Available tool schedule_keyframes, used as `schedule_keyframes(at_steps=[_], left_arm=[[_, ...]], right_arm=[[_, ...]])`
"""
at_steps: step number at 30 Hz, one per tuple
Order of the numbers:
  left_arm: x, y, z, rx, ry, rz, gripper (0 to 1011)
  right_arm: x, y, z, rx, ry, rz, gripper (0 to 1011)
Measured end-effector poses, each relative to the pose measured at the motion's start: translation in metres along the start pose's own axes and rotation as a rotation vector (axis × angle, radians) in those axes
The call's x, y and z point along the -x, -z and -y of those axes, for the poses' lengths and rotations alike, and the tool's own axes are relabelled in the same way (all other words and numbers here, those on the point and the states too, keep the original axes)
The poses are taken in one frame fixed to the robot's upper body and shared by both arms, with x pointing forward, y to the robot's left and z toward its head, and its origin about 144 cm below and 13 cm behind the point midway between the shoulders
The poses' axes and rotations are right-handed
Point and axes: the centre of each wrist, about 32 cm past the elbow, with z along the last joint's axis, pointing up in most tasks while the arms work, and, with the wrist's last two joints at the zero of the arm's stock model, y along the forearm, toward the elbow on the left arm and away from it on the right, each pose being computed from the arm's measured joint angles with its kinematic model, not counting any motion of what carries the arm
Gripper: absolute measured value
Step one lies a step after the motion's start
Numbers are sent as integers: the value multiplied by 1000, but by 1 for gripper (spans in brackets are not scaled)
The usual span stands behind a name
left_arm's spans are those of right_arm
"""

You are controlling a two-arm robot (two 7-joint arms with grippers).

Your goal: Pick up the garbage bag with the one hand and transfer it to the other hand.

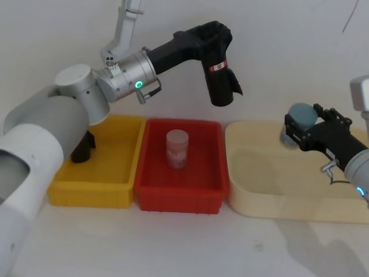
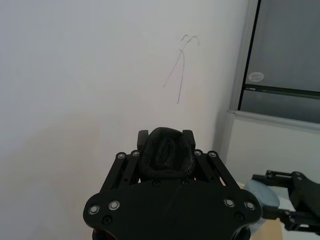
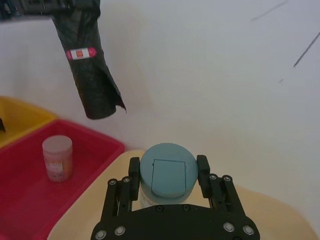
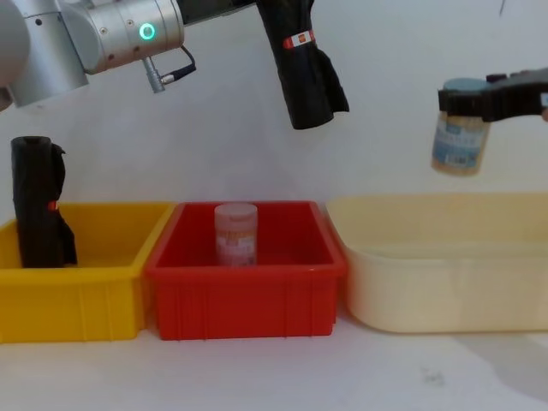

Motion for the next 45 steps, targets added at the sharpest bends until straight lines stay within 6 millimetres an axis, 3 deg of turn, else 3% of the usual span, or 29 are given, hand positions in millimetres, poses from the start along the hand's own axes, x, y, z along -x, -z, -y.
schedule_keyframes(at_steps=[8, 13, 20, 45], left_arm=[[1, 1, 4, 1, 12, -4, 381], [1, 1, 6, 1, 16, -6, 381], [2, 1, 7, 0, 20, -7, 381], [2, 2, 8, 0, 23, -9, 381]], right_arm=[[-3, 8, -2, 28, 1, 10, 680], [-5, 10, -2, 37, 2, 15, 846], [-5, 12, -3, 45, 3, 18, 998], [10, -5, -3, -164, -3, 101, 1001]])
